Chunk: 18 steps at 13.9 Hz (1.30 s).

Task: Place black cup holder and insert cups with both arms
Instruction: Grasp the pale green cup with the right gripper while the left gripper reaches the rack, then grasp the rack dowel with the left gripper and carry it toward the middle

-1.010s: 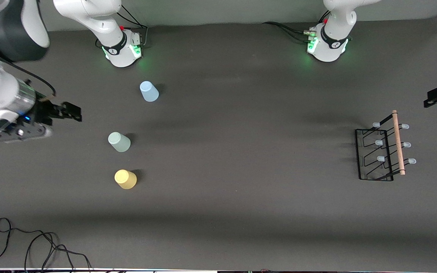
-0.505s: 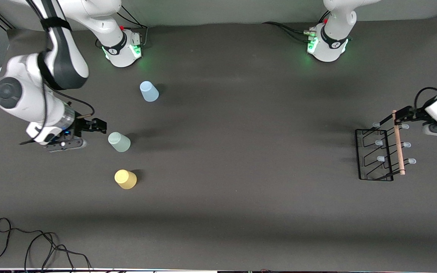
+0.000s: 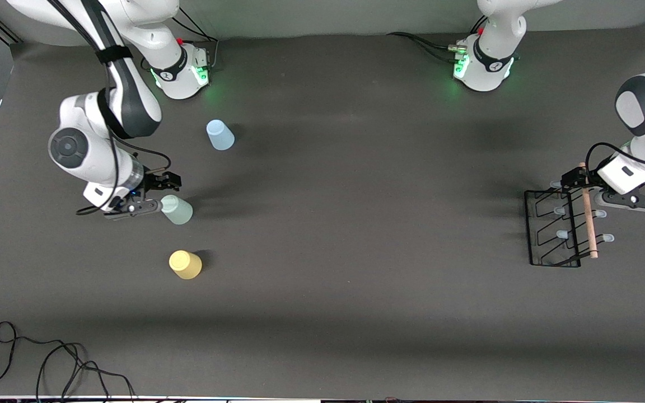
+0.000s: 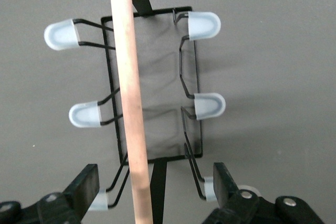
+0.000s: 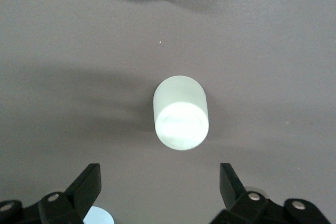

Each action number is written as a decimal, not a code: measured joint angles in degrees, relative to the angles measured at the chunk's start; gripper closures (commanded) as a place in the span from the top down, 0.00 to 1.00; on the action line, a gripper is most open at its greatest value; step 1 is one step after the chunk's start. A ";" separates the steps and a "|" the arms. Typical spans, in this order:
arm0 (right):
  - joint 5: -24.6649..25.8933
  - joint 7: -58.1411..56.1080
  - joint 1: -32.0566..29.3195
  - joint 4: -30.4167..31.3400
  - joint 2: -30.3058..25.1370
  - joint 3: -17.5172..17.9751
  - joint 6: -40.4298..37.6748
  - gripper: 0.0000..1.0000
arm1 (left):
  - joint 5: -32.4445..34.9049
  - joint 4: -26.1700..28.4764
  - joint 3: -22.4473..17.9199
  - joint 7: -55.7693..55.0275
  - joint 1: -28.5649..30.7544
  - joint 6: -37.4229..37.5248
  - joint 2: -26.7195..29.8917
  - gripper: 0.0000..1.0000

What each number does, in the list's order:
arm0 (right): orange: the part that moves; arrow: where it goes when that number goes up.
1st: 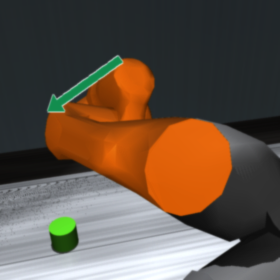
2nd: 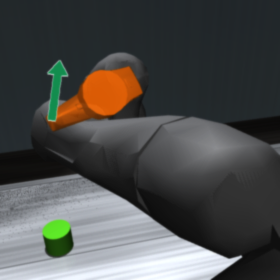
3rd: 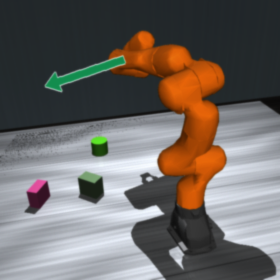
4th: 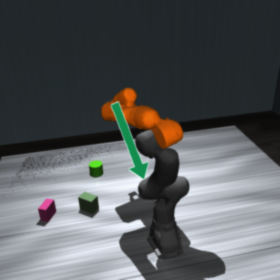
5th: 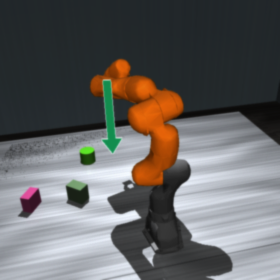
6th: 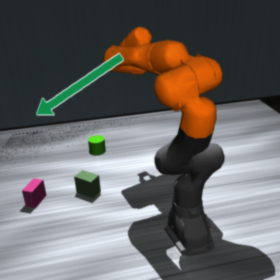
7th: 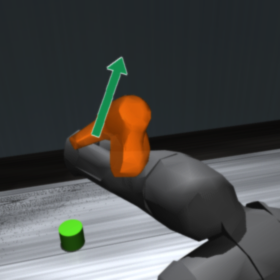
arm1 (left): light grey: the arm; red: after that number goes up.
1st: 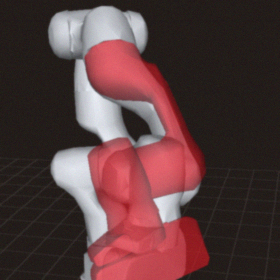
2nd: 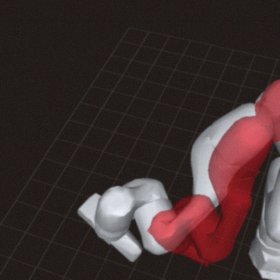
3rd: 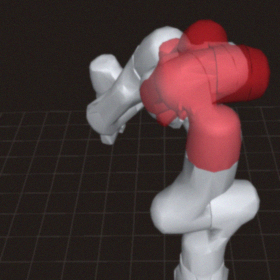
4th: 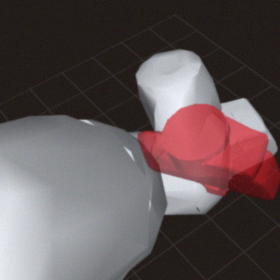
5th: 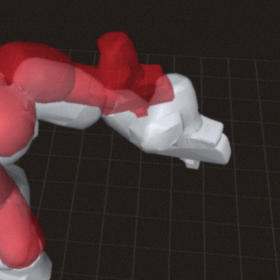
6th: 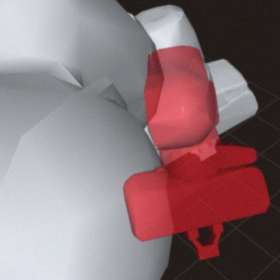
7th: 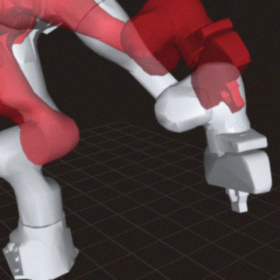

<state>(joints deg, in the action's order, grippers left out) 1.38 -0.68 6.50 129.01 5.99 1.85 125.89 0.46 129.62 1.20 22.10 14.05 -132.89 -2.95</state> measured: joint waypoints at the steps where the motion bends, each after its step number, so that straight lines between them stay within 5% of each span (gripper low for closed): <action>1: 0.03 0.00 -0.02 0.03 1.13 -0.09 0.99 1.00 | 0.00 0.03 0.00 0.00 0.00 -0.98 -0.63 0.76; 4: 0.13 -0.01 -0.06 0.06 4.51 -0.96 3.95 1.00 | 0.00 0.01 0.00 -0.01 0.02 -2.47 -1.71 0.18; 6: 0.76 -0.06 -0.06 0.10 6.38 -1.30 5.95 1.00 | -0.02 -0.16 0.00 -0.22 0.03 -2.52 -1.71 0.00; 7: 1.33 -0.06 -0.04 0.25 7.22 -1.30 7.43 0.99 | -0.02 -0.42 0.00 -0.45 0.03 -2.52 -1.70 0.00; 13: 1.90 -0.06 -0.07 1.02 9.20 -1.72 10.34 0.48 | -0.12 -3.31 -0.01 -0.98 0.07 1.68 -1.69 0.00; 18: 1.90 -0.05 -0.07 0.20 8.61 -1.88 8.00 0.30 | -0.20 -20.55 -0.01 -4.71 0.13 21.62 -1.28 0.00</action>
<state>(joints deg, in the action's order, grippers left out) 3.28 -0.73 6.43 129.21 14.61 -0.03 133.90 0.26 109.07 1.20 17.39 14.18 -111.27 -4.22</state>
